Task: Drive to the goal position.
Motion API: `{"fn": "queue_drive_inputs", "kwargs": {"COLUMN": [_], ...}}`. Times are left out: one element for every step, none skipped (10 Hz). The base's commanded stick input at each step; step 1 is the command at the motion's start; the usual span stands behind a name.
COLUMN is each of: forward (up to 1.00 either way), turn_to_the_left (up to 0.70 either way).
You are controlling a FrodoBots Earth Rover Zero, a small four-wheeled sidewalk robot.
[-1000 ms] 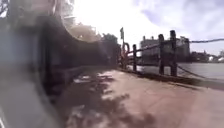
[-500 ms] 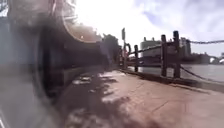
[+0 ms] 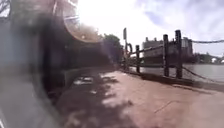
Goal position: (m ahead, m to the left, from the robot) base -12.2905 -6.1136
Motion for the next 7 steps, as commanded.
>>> {"fn": "queue_drive_inputs", "kwargs": {"forward": [0.70,0.70,0.70,0.70,0.70,0.70,0.70], "turn_to_the_left": [0.27,0.27,0.27,0.27,0.27,0.27,0.27]}}
